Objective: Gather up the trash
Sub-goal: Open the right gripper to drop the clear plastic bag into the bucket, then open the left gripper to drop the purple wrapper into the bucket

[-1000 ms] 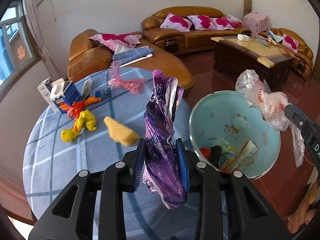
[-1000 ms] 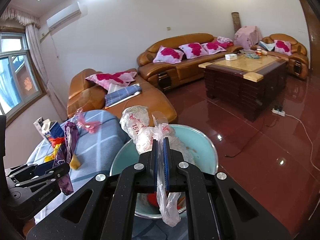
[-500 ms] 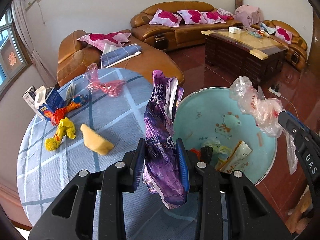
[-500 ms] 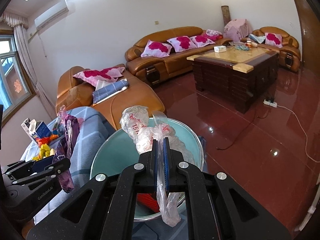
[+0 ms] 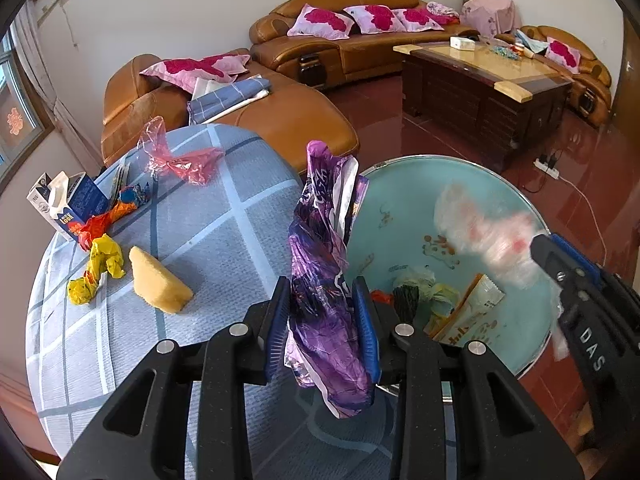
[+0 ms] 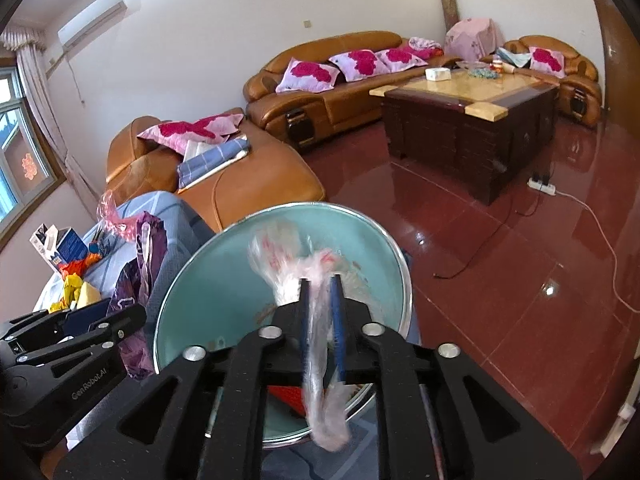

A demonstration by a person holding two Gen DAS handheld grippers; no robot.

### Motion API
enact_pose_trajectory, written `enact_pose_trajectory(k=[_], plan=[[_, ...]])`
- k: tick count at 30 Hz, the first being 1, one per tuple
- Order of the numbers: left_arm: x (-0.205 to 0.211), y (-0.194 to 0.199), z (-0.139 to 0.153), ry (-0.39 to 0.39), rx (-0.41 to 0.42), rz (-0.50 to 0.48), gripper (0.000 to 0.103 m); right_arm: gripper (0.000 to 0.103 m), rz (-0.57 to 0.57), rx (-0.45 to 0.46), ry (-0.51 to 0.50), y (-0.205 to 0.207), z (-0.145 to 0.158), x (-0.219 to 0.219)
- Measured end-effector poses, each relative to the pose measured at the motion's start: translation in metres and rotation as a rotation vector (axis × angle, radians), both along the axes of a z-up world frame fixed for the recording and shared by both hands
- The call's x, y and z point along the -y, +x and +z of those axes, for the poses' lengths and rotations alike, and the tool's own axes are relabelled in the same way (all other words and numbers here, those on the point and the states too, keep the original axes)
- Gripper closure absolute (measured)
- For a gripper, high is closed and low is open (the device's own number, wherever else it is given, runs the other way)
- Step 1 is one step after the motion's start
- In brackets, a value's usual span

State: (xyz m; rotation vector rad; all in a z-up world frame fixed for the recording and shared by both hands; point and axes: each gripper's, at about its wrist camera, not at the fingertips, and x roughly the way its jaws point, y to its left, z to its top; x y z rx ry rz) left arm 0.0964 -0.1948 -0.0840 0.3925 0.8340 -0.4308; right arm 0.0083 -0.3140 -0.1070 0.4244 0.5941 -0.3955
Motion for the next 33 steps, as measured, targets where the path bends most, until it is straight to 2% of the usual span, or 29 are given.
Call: enact_pose_trajectory(k=[1, 9, 14, 16, 18, 21, 25, 27, 33], plan=[[0.001, 0.001, -0.001, 0.001, -0.003, 0.000, 0.071, 0.077, -0.002, 0.004, -0.001, 0.000, 0.000, 0.001], [0.007, 0.002, -0.004, 0.008, -0.008, -0.005, 0.070, 0.077, -0.040, 0.036, -0.008, -0.009, 0.007, 0.006], [0.014, 0.002, -0.004, 0.010, -0.001, -0.019, 0.065, 0.077, -0.107, 0.067, -0.016, -0.020, 0.012, 0.012], [0.017, 0.000, -0.004, 0.014, 0.011, -0.028, 0.053, 0.077, -0.123, 0.073, -0.008, -0.022, 0.014, 0.015], [0.018, -0.002, -0.002, 0.015, 0.022, -0.036, 0.048, 0.077, -0.134, 0.079, -0.008, -0.025, 0.014, 0.015], [0.018, -0.003, 0.000, 0.013, 0.031, -0.031, 0.034, 0.075, -0.143, 0.089, -0.005, -0.027, 0.017, 0.015], [0.013, -0.005, 0.005, 0.014, 0.059, -0.010, 0.027, 0.074, -0.141, 0.097, -0.008, -0.029, 0.019, 0.015], [0.010, -0.005, 0.008, 0.010, 0.073, 0.005, 0.021, 0.070, -0.138, 0.101, -0.011, -0.029, 0.019, 0.013], [-0.012, -0.003, 0.014, -0.014, 0.073, 0.062, 0.014, 0.059, -0.117, 0.109, -0.043, -0.029, 0.025, 0.005]])
